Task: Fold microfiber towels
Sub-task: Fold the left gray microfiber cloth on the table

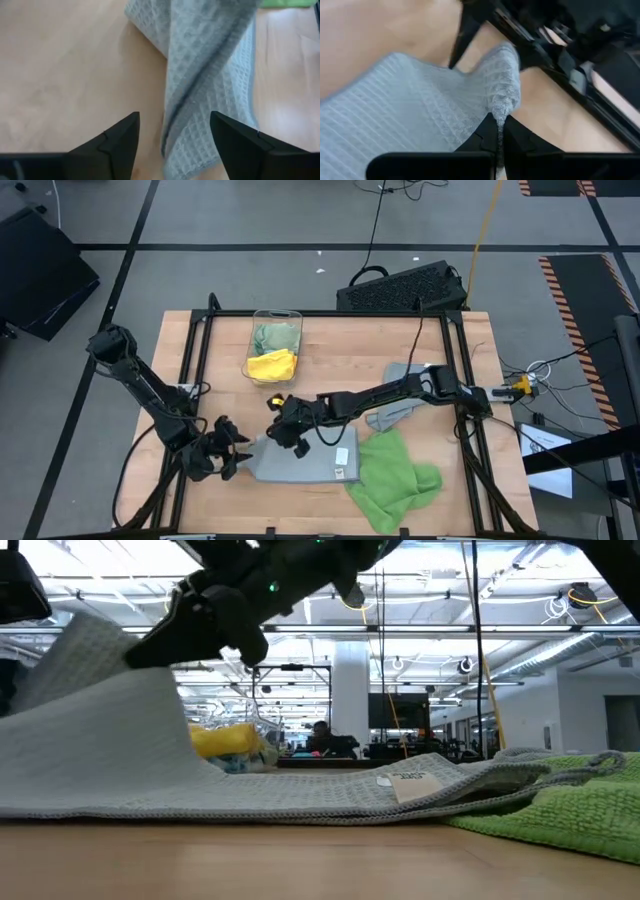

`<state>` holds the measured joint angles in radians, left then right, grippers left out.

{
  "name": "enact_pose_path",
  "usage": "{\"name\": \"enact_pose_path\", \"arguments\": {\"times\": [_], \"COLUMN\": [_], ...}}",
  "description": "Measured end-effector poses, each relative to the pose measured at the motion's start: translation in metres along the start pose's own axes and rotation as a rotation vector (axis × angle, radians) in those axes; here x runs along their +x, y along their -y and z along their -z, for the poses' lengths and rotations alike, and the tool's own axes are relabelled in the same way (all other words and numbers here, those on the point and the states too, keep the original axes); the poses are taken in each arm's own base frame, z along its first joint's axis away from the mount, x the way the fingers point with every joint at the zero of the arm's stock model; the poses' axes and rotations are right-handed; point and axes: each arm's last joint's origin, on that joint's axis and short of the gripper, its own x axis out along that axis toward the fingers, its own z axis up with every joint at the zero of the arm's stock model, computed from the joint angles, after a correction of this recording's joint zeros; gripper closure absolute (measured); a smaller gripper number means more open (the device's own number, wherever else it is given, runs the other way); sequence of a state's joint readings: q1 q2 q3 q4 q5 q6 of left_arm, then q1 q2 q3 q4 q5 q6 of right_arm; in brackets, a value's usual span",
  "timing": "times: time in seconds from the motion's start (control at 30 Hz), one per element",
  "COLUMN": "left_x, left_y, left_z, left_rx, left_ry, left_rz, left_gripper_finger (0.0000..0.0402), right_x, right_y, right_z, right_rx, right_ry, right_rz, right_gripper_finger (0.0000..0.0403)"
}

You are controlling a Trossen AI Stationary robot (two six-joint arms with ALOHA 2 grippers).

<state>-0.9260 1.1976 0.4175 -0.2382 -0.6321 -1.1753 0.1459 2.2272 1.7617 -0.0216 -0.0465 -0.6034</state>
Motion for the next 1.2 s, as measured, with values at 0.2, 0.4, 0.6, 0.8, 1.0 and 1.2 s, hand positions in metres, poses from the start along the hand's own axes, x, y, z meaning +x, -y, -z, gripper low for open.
{"name": "enact_pose_path", "arguments": {"times": [0.2, 0.4, 0.6, 0.8, 1.0, 1.2], "left_x": [0.000, -0.001, 0.005, 0.012, 0.018, 0.021], "left_y": [-0.002, -0.014, -0.025, -0.033, -0.052, -0.058], "left_z": [-0.001, 0.002, 0.010, 0.018, 0.024, 0.023], "left_rx": [0.065, 0.101, 0.119, 0.163, 0.216, 0.280], "left_ry": [0.047, 0.080, 0.137, 0.244, 0.366, 0.371], "left_rz": [-0.034, -0.150, -0.152, -0.083, -0.066, 0.002], "left_gripper_finger": [0.0182, 0.0189, 0.0190, 0.0190, 0.0190, 0.0200], "right_x": [-0.012, -0.013, -0.021, -0.034, -0.038, -0.038], "right_y": [0.006, 0.006, 0.000, -0.001, 0.001, 0.001], "right_z": [-0.006, -0.007, -0.020, -0.035, -0.037, -0.037], "right_rx": [-0.022, -0.086, -0.212, -0.287, -0.296, -0.298], "right_ry": [-0.061, -0.062, -0.103, -0.111, -0.105, -0.104], "right_rz": [0.074, 0.074, 0.141, 0.184, 0.192, 0.192], "right_gripper_finger": [0.0402, 0.0402, 0.0402, 0.0402, 0.0402, 0.0402]}}
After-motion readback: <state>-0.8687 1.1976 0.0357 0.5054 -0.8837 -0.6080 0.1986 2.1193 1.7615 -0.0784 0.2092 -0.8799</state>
